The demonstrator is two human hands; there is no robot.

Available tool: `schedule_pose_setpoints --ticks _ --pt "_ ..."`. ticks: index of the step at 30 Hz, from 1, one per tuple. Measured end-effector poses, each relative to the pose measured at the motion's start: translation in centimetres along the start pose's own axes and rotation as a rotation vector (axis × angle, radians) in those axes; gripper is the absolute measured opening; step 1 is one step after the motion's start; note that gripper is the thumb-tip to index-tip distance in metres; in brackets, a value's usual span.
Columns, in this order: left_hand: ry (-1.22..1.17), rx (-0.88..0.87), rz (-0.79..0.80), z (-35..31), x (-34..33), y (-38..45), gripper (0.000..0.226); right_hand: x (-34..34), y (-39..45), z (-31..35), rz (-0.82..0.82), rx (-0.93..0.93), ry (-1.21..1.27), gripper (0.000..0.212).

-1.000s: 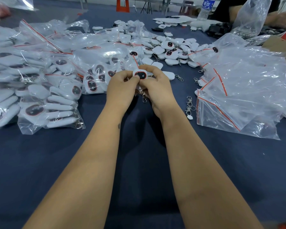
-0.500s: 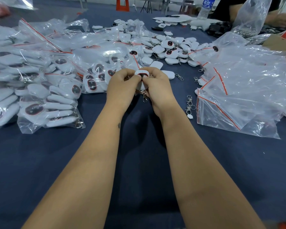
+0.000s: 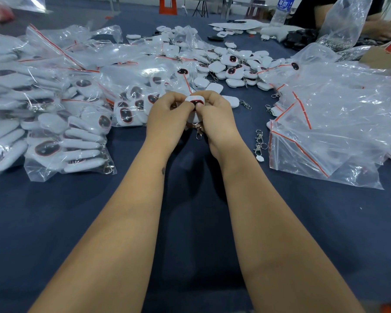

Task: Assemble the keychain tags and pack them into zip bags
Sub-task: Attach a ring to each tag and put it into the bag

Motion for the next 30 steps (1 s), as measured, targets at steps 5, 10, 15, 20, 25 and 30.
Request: schedule_pose_setpoints --ticks 5,10,15,20,25,30 --pt "0.021 -0.007 -0.018 0.21 0.02 0.39 0.011 0.05 -0.11 0.00 0.007 0.010 0.047 0.028" --pt "0.056 -0.039 -0.032 0.34 -0.01 0.50 0.008 0.10 -0.23 0.16 0.015 0.003 0.032 0.025" --pt "0.065 -0.030 -0.046 0.47 -0.01 0.75 0.012 -0.09 -0.44 0.38 0.029 0.005 0.025 0.024" --pt "0.066 -0.030 -0.054 0.49 0.04 0.82 0.013 -0.26 -0.58 0.59 0.046 0.019 0.008 0.026" --pt "0.063 -0.034 -0.046 0.29 0.11 0.57 0.017 -0.24 -0.62 0.48 0.041 0.020 -0.010 0.027" --pt "0.022 -0.044 -0.058 0.24 0.04 0.44 0.015 -0.15 -0.56 0.49 0.010 -0.004 0.014 0.021"
Point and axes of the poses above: each hand's wrist, its own y-axis towards the middle knuckle, its own x-axis out of the back of the hand, z = x × y, the point moved 2 cm from there along y, towards the middle knuckle, and after that the axes turned 9 degrees about x, right-handed, at the moved point
